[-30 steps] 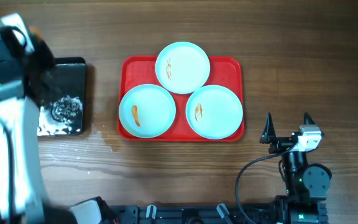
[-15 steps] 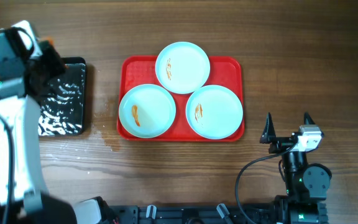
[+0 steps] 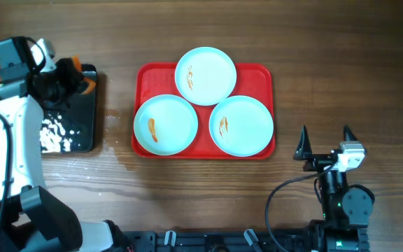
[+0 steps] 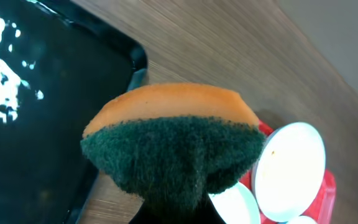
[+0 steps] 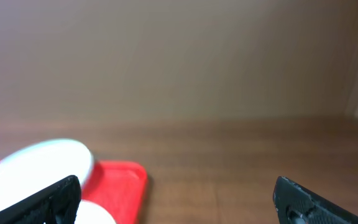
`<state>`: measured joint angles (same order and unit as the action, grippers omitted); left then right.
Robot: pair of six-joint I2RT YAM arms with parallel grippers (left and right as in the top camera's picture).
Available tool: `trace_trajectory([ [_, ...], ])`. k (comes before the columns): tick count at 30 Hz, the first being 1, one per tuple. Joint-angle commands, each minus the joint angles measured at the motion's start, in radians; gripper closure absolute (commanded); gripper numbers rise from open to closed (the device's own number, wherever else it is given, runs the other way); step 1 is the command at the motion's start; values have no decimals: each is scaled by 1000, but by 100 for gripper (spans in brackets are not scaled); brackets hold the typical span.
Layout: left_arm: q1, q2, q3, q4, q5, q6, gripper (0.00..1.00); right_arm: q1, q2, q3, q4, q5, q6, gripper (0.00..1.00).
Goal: Clean dirty plates on tray and stack at the side
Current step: 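Reach the right gripper over the red tray to the top plate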
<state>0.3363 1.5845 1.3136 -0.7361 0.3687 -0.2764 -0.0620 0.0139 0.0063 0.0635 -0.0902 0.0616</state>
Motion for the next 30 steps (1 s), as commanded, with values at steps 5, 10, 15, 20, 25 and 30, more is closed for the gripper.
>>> trace_trajectory([
  [5, 50, -128, 7, 13, -1, -31, 96, -3, 2, -1, 63, -170, 564, 0],
  [10, 50, -127, 6, -8, -112, -32, 96, -3, 2, -1, 300, -183, 912, 0],
  [15, 47, -127, 6, -17, -112, -32, 96, -3, 45, 101, 576, -175, 866, 0],
  [20, 47, -127, 6, -25, -77, -107, 96, -3, 243, 436, 255, -333, 542, 0],
  [25, 47, -127, 6, -34, -44, -133, 96, -3, 647, 875, -265, -609, 225, 0],
  [30, 47, -127, 6, -41, -44, -132, 96, 42, 1060, 1327, -773, -803, -47, 0],
])
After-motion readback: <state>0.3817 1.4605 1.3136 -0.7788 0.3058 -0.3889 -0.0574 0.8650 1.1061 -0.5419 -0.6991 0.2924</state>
